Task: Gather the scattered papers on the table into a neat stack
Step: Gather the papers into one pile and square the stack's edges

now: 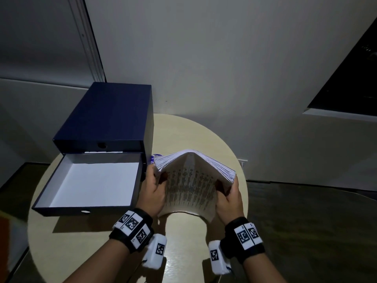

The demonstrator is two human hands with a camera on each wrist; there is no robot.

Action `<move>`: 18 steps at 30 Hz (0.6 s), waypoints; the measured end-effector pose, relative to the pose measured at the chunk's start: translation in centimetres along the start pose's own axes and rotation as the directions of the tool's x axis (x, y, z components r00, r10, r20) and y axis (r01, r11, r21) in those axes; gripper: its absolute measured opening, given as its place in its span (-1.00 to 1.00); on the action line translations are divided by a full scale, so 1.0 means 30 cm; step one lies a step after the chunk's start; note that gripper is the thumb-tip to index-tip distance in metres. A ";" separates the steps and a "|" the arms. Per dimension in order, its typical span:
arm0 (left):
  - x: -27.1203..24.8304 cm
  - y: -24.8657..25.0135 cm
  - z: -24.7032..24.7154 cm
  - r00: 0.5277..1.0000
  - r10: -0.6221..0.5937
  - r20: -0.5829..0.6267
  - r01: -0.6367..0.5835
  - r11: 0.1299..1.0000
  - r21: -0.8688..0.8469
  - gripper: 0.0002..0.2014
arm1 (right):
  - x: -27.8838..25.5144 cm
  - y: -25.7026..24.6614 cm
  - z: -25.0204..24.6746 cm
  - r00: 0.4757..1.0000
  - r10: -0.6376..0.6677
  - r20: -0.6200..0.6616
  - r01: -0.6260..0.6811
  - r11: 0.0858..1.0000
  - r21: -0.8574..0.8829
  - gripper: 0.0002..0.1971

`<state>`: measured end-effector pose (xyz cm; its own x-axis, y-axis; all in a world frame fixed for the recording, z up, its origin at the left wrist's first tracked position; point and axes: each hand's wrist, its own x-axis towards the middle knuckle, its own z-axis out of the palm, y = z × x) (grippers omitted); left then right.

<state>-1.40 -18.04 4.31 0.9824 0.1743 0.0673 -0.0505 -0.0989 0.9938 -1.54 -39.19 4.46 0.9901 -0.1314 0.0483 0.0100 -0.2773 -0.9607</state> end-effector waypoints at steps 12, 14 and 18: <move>0.075 0.126 0.009 0.958 0.186 -0.217 -0.189 0.982 0.008 -0.91 | 0.064 -0.157 0.037 0.951 -0.069 -0.301 0.105 0.989 0.103 -0.82; 0.081 0.123 0.010 0.961 0.172 -0.215 -0.174 0.985 0.008 -0.88 | 0.074 -0.163 0.047 0.945 -0.039 -0.324 0.066 0.995 0.074 -0.87; 0.082 0.125 0.005 0.962 0.183 -0.202 -0.192 0.981 -0.022 -0.89 | 0.087 -0.155 0.049 0.937 -0.052 -0.346 0.086 0.993 0.085 -0.86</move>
<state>0.85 -18.14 8.18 0.8996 0.3473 0.2649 -0.2419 -0.1090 0.9642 1.21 -36.85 8.66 0.8787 -0.4381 0.1896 0.1074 -0.2057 -0.9727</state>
